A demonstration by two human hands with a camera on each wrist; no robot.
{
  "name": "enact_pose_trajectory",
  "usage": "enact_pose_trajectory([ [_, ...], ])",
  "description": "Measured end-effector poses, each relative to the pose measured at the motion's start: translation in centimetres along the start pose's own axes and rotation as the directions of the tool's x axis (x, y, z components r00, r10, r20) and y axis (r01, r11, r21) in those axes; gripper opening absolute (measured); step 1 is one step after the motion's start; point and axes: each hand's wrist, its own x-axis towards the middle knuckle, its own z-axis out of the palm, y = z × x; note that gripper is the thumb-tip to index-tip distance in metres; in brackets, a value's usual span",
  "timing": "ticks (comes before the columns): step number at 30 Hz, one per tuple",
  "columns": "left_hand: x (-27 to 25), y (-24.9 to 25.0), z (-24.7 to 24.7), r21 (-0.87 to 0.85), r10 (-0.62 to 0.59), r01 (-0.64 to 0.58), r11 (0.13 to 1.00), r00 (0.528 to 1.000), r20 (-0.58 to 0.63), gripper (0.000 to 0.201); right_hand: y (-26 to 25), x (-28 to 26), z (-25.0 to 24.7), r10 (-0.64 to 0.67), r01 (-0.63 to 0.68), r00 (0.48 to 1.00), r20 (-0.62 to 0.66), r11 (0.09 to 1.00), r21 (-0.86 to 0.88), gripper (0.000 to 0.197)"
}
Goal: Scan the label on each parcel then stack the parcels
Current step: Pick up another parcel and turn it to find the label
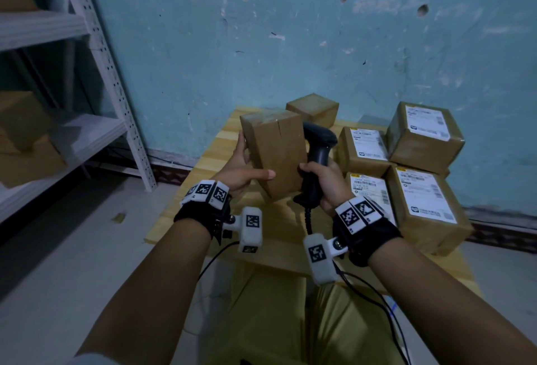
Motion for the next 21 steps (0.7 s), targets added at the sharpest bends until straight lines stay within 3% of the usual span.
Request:
enact_pose_trajectory([
  [10,0.3,-0.6,-0.4,-0.105,0.038,-0.037,0.994,0.999,0.011,0.103,0.5,-0.1,0.0,0.006,-0.007,0.999,0.053,1.0,0.011,0.026],
  [14,1.1,-0.5,-0.9,-0.214,-0.085,0.068,0.974,0.994,-0.072,0.099,0.4,-0.1,0.0,0.046,-0.068,0.989,0.139,0.985,0.156,0.027],
  [17,1.2,-0.2,-1.0,-0.206,-0.19,0.17,0.964,0.978,-0.084,0.13,-0.1,0.0,0.1,0.059,-0.091,0.989,0.135,0.966,0.243,0.015],
  [18,1.1,0.0,-0.8,-0.216,-0.187,0.17,0.962,0.98,-0.065,0.131,-0.1,0.0,0.0,0.064,-0.092,0.99,0.122,0.966,0.241,0.014],
  [21,0.9,-0.2,-0.8,-0.25,-0.147,0.131,0.959,0.988,-0.048,0.113,-0.1,0.2,-0.1,0.094,-0.115,0.991,0.096,0.963,0.243,0.011],
])
